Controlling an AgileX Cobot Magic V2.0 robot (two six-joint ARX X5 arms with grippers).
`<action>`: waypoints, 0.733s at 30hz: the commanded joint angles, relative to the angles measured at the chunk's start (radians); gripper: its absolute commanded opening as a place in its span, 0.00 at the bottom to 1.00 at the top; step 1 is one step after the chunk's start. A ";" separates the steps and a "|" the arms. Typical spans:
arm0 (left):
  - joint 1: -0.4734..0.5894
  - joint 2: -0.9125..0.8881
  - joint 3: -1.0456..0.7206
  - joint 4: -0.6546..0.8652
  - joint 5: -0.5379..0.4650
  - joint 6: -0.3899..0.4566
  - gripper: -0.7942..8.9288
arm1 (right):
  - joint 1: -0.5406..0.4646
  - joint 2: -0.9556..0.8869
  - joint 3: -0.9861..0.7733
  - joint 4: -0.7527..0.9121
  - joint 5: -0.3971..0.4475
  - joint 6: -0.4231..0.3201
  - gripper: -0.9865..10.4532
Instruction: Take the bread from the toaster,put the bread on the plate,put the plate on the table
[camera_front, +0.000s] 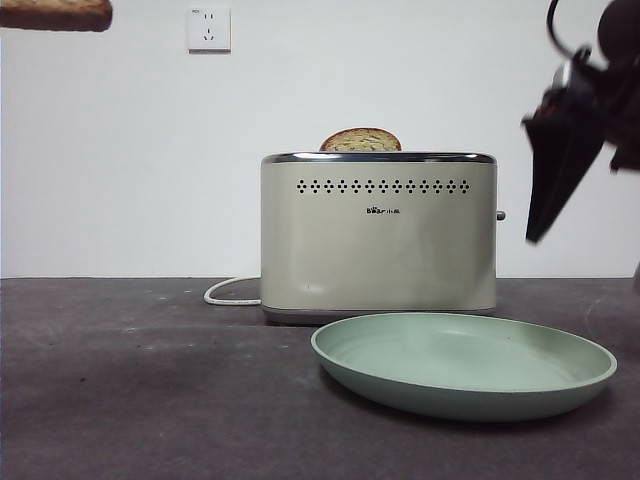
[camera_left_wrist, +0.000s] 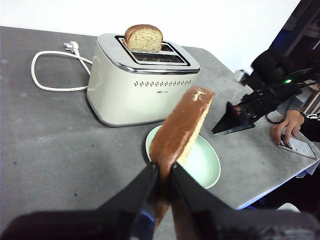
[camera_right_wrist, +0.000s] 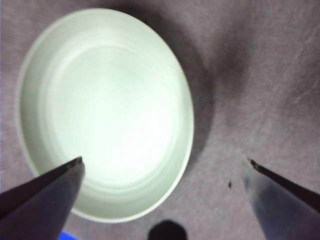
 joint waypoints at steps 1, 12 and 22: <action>0.003 -0.005 -0.002 0.006 0.003 -0.007 0.07 | 0.002 0.058 -0.012 0.016 0.000 0.006 0.58; 0.003 -0.005 -0.002 0.006 -0.004 -0.007 0.07 | 0.018 0.169 -0.012 0.077 -0.002 0.006 0.44; 0.003 -0.005 -0.002 0.003 -0.006 -0.006 0.07 | 0.055 0.212 -0.013 0.103 -0.001 0.007 0.28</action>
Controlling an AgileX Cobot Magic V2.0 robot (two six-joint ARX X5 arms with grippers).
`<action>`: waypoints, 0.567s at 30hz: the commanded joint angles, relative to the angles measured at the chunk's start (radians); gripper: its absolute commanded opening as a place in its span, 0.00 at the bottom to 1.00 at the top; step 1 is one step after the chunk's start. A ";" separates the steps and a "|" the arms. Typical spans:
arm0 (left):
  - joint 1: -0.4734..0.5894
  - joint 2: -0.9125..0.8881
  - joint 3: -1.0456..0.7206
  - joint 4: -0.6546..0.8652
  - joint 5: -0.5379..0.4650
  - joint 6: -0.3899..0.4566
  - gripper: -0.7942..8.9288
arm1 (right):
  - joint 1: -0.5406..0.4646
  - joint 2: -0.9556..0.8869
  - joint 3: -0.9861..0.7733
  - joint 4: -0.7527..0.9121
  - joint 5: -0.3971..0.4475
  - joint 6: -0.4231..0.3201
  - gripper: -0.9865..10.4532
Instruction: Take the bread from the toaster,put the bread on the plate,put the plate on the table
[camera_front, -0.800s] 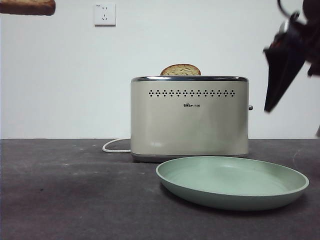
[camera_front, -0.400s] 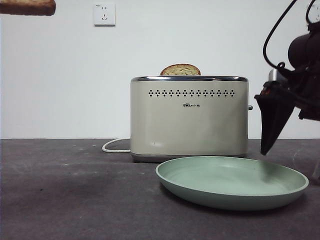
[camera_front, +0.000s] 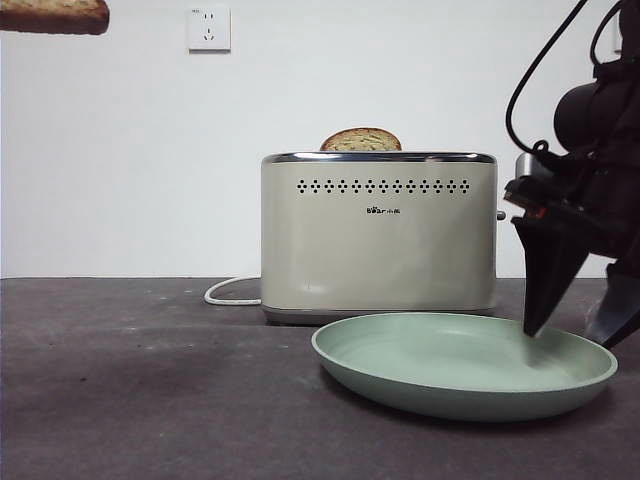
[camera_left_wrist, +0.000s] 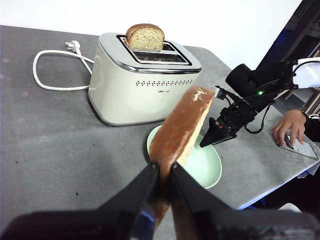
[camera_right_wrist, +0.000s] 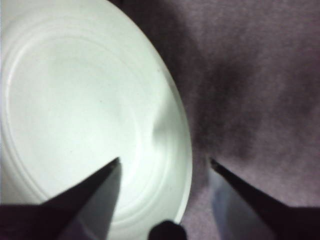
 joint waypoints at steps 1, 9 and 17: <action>0.003 -0.005 -0.002 0.002 -0.001 -0.006 0.07 | 0.010 0.023 -0.009 0.001 0.000 0.004 0.27; 0.003 -0.005 -0.002 -0.009 -0.001 -0.006 0.07 | 0.014 0.024 -0.009 0.023 0.004 0.004 0.08; 0.003 -0.005 -0.002 -0.022 0.001 -0.007 0.07 | 0.014 0.023 -0.009 0.032 0.002 0.005 0.08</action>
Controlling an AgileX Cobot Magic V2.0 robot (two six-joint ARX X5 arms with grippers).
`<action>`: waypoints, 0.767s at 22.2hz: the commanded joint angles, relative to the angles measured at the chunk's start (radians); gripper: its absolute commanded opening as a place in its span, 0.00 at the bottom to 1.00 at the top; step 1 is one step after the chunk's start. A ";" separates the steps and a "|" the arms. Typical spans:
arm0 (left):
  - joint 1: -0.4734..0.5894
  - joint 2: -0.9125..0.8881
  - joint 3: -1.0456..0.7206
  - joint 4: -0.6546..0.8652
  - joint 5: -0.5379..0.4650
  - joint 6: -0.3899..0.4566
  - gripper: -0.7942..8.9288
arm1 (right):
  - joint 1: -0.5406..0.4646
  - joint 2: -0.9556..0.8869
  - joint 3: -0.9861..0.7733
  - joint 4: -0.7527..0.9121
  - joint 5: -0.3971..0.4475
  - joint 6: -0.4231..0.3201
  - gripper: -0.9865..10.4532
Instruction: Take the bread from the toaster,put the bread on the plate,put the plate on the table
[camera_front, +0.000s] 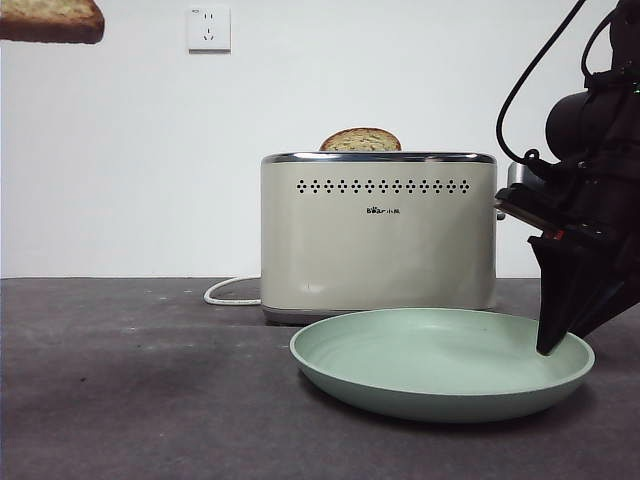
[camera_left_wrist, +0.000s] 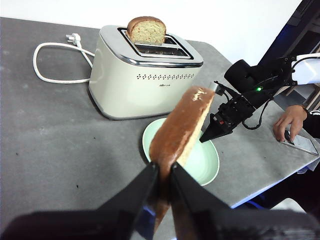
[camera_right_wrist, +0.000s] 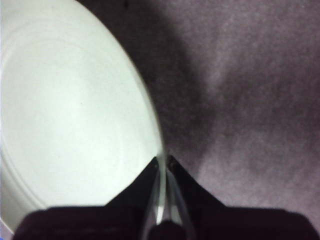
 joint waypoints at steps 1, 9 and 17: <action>0.003 -0.005 -0.002 0.003 0.001 -0.007 0.07 | 0.003 0.007 -0.009 0.001 0.002 -0.003 0.08; 0.003 -0.005 -0.002 0.004 0.032 -0.040 0.07 | 0.051 -0.087 -0.008 -0.001 -0.002 0.033 0.08; 0.003 -0.003 -0.006 0.061 0.063 -0.110 0.07 | 0.238 -0.242 -0.008 0.030 0.001 0.093 0.08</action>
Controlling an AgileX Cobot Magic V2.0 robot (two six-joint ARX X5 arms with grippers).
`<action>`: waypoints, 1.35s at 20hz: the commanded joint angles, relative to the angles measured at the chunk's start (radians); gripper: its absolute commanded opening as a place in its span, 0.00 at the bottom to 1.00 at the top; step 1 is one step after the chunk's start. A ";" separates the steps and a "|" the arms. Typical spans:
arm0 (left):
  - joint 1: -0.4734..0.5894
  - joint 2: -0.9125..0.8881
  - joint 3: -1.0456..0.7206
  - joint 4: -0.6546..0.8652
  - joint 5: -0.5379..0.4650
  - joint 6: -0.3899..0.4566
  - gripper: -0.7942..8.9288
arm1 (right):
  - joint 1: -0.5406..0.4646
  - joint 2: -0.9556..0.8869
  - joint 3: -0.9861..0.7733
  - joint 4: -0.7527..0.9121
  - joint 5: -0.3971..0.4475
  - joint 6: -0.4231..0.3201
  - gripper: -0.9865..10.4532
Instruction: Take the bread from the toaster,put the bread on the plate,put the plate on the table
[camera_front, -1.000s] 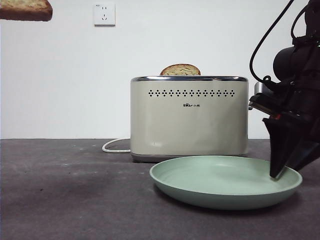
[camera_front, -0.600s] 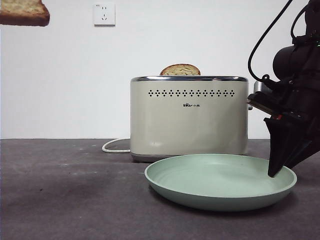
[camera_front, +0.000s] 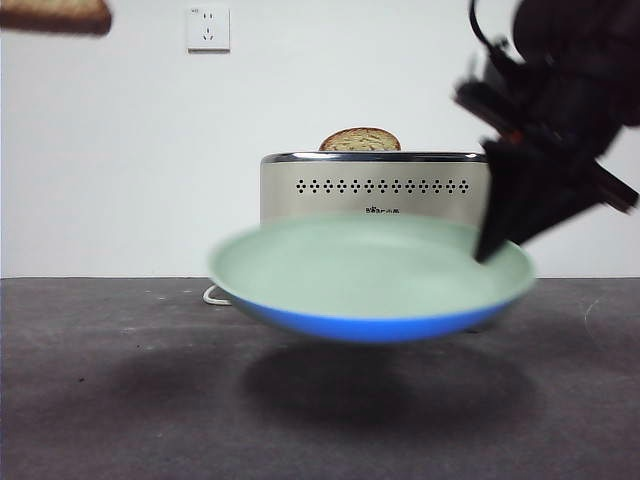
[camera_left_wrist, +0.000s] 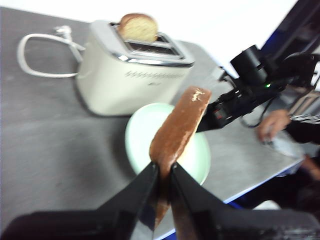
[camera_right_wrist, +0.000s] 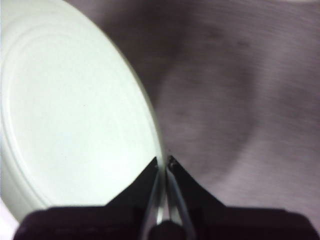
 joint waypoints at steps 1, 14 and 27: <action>0.003 0.001 -0.011 0.049 0.019 -0.048 0.07 | 0.076 -0.012 -0.006 0.051 -0.007 0.057 0.08; 0.004 0.341 -0.169 0.275 0.245 -0.045 0.07 | 0.309 -0.017 -0.006 0.205 0.001 0.175 0.08; 0.006 0.756 -0.169 0.322 0.222 0.078 0.20 | 0.309 -0.019 -0.006 0.208 -0.001 0.174 0.08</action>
